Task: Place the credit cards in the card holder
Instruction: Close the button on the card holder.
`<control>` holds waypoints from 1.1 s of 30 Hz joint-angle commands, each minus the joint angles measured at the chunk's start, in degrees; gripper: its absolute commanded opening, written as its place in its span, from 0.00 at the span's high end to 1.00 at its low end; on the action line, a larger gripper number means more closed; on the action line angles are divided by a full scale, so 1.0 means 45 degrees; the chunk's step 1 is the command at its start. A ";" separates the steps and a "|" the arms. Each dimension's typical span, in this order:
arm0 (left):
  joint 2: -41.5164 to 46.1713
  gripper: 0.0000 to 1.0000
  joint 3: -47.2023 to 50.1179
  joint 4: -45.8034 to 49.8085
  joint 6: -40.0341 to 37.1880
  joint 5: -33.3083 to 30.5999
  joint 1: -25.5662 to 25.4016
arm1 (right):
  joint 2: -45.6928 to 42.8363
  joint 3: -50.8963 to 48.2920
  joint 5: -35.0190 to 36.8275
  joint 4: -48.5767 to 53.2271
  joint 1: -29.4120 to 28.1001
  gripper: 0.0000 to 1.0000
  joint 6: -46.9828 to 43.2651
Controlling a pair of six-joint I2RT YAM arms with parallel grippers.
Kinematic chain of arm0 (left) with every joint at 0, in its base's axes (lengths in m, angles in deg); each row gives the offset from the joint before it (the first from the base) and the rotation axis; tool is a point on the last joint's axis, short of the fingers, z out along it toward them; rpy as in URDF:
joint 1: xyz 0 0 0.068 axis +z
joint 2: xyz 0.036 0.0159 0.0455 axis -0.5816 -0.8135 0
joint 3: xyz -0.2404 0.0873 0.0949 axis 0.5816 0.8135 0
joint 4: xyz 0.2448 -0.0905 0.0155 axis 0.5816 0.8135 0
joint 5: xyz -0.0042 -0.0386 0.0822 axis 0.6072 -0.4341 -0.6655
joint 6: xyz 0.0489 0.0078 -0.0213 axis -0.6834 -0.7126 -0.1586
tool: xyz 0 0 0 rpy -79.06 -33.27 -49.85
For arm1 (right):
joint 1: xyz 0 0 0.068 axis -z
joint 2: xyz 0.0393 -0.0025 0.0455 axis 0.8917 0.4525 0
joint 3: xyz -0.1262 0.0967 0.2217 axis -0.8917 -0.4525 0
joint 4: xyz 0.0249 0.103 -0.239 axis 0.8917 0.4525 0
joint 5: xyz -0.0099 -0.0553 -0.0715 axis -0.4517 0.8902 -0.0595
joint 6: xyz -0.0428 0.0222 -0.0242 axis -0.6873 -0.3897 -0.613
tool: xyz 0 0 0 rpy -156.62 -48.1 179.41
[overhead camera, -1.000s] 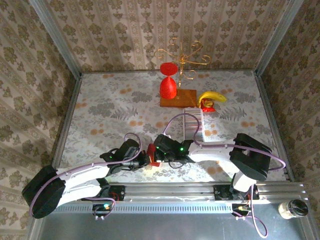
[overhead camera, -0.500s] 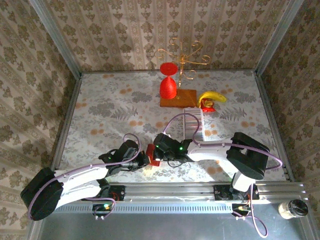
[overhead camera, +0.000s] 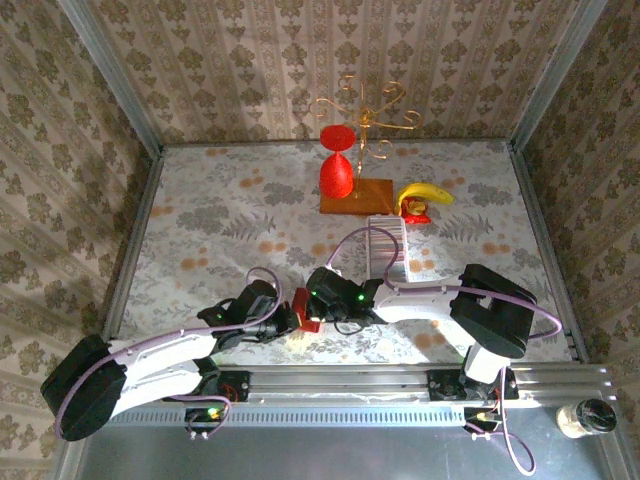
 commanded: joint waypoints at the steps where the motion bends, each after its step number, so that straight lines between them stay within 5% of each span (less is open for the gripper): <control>1: 0.0050 1.00 0.0353 0.0523 0.0237 -0.0074 -0.0132 | 0.0056 -0.0222 0.0594 0.0043 0.0127 1.00 0.0262; 22: -0.0006 1.00 0.0428 0.0405 0.0244 -0.0055 -0.0171 | 0.1036 0.0070 -0.0245 -0.0011 0.0146 1.00 0.0288; 33: 0.0226 1.00 0.0518 0.0568 0.0298 -0.0104 -0.0163 | 0.1838 0.0018 0.0144 0.1939 0.0146 1.00 0.0637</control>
